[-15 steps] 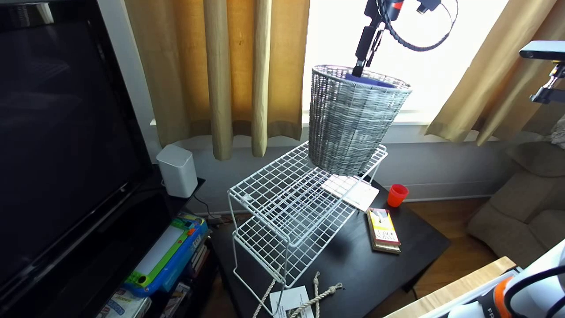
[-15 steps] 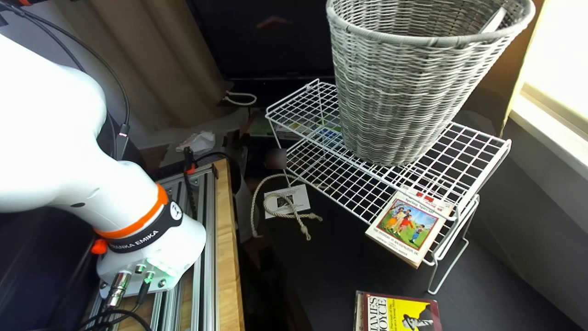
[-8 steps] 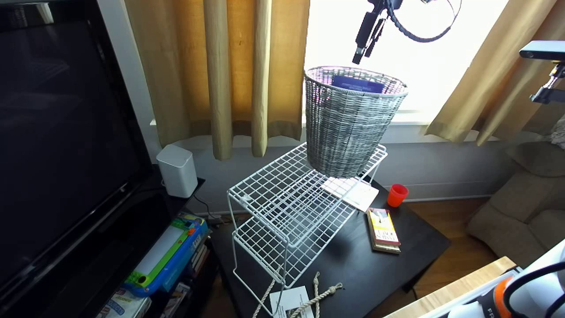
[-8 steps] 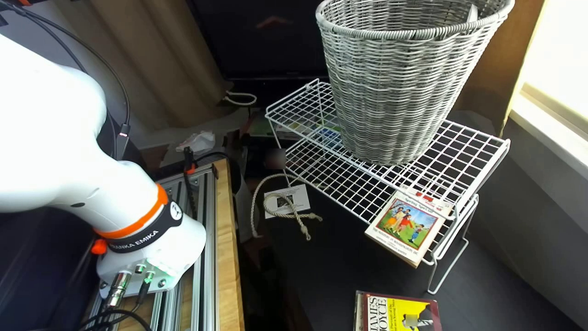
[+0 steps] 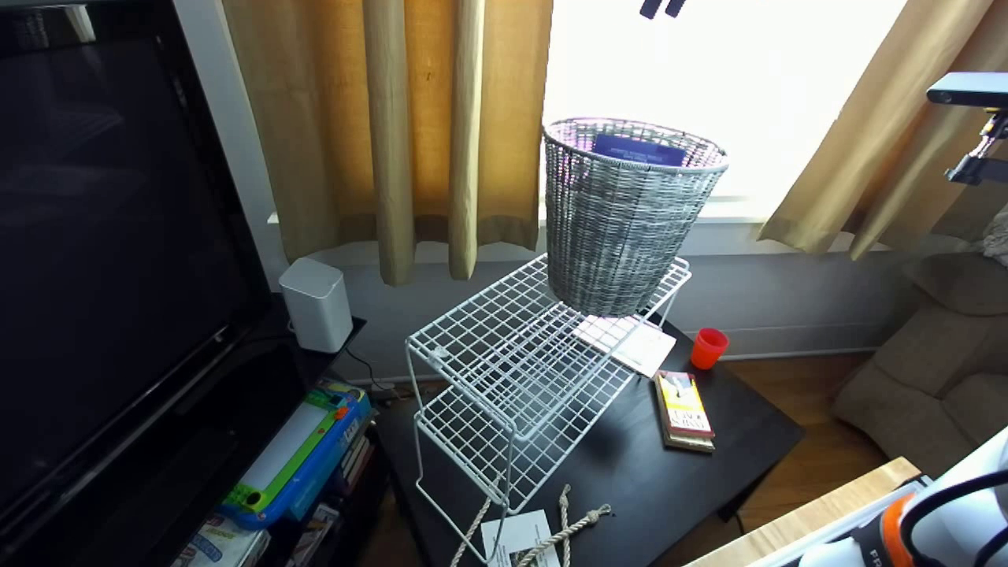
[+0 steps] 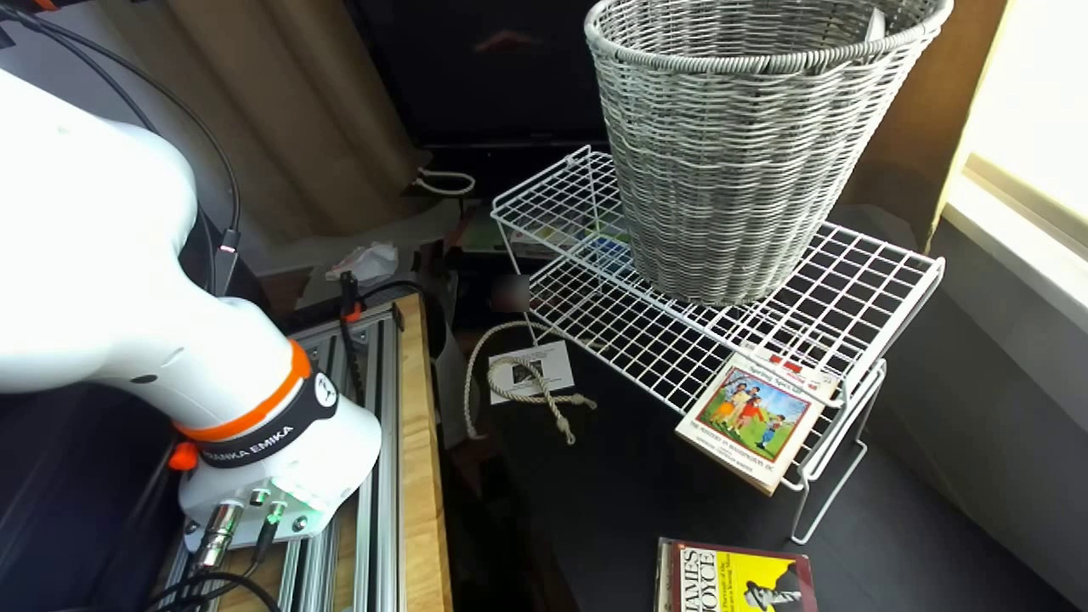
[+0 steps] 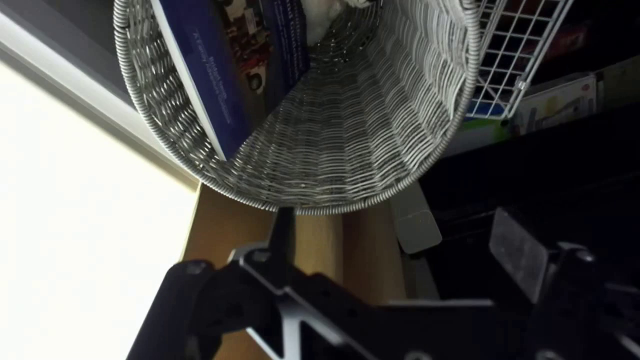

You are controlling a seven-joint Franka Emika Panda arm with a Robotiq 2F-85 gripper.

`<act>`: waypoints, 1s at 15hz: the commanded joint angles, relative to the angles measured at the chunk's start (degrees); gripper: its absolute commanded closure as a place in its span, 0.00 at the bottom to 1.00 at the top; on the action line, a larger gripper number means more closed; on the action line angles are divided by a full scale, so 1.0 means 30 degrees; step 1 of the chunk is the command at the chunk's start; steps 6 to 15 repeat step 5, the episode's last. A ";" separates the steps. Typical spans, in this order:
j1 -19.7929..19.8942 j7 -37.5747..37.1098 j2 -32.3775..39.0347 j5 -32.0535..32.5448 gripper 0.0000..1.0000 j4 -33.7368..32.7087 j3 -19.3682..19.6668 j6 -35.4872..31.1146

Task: Set the basket upright

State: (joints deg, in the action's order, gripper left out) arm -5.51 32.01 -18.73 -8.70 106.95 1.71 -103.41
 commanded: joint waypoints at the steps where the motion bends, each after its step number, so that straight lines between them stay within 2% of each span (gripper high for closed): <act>1: -0.0102 -0.0048 -0.0069 0.0043 0.00 -0.0290 0.0078 0.0100; 15: -0.0075 -0.0039 0.0219 0.0046 0.00 -0.0198 0.0058 0.0078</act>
